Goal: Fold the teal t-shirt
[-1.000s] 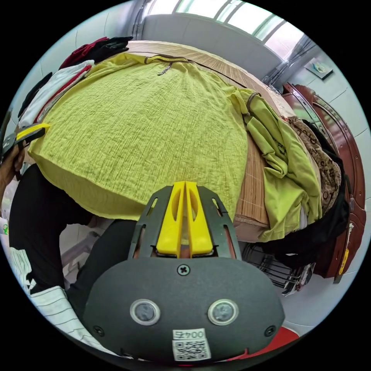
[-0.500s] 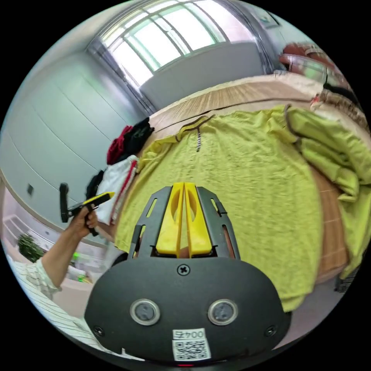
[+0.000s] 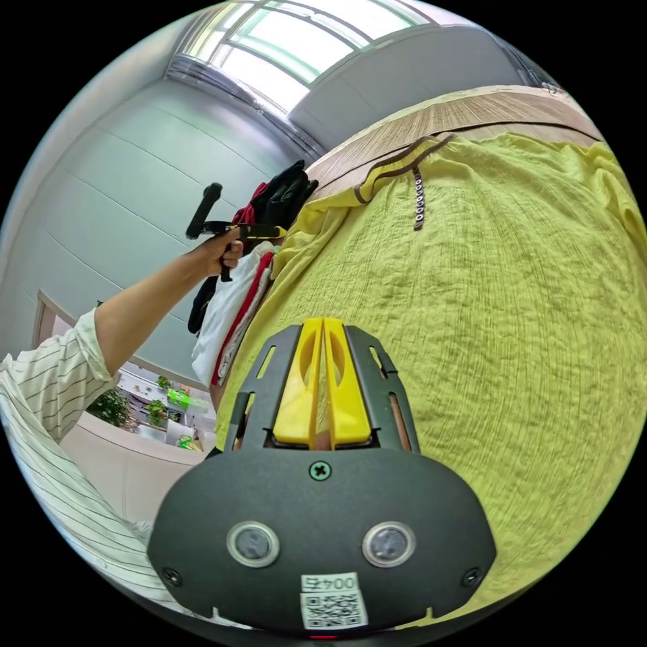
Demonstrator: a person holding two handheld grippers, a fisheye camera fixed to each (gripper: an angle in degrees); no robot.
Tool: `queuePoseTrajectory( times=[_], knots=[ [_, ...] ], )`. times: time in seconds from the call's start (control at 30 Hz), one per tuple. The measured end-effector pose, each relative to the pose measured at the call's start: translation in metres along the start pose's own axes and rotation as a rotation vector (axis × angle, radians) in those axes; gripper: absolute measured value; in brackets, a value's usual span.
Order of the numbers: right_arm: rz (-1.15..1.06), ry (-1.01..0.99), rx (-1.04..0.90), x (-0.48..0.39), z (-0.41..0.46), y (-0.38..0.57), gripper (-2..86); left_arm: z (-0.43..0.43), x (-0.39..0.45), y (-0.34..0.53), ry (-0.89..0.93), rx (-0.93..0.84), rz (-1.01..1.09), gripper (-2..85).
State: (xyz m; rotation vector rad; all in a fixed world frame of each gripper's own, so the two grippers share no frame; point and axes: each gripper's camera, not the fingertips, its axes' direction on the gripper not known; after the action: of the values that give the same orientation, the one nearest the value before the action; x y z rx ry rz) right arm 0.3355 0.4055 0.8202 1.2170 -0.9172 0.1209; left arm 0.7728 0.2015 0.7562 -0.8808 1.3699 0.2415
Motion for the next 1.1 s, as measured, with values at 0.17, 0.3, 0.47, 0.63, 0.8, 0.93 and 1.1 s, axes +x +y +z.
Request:
queuePoseTrajectory(
  times=[0.17, 0.3, 0.47, 0.63, 0.8, 0.93, 1.1],
  knots=[
    [0.018, -0.015, 0.009, 0.017, -0.005, 0.004, -0.7, 0.062, -0.019, -0.047, 0.095, -0.130, -0.108, 12.8],
    [0.035, -0.039, 0.018, 0.031, -0.012, 0.007, -0.7, 0.082, -0.029, -0.061, 0.199, -0.106, -0.168, 7.4],
    [0.047, -0.065, 0.020, 0.046, -0.014, 0.010, -0.7, 0.068, -0.039, -0.079, -0.054, -0.024, -0.251, 5.2],
    [0.049, -0.080, 0.021, 0.058, -0.014, 0.014, -0.7, 0.056, -0.092, -0.081, -0.139, -0.003, -0.482, 8.7],
    [0.054, -0.105, 0.029, 0.067, -0.017, 0.015, -0.8, 0.026, -0.039, -0.086, -0.176, 0.254, -0.341, 8.1],
    [0.045, -0.113, 0.031, 0.074, -0.018, 0.015, -0.8, 0.049, -0.009, -0.107, -0.334, 0.256, -0.323, 8.0],
    [0.050, -0.118, 0.041, 0.086, -0.021, 0.014, -0.7, 0.126, -0.059, -0.122, -0.413, -0.093, -0.284, 11.5]
  ],
)
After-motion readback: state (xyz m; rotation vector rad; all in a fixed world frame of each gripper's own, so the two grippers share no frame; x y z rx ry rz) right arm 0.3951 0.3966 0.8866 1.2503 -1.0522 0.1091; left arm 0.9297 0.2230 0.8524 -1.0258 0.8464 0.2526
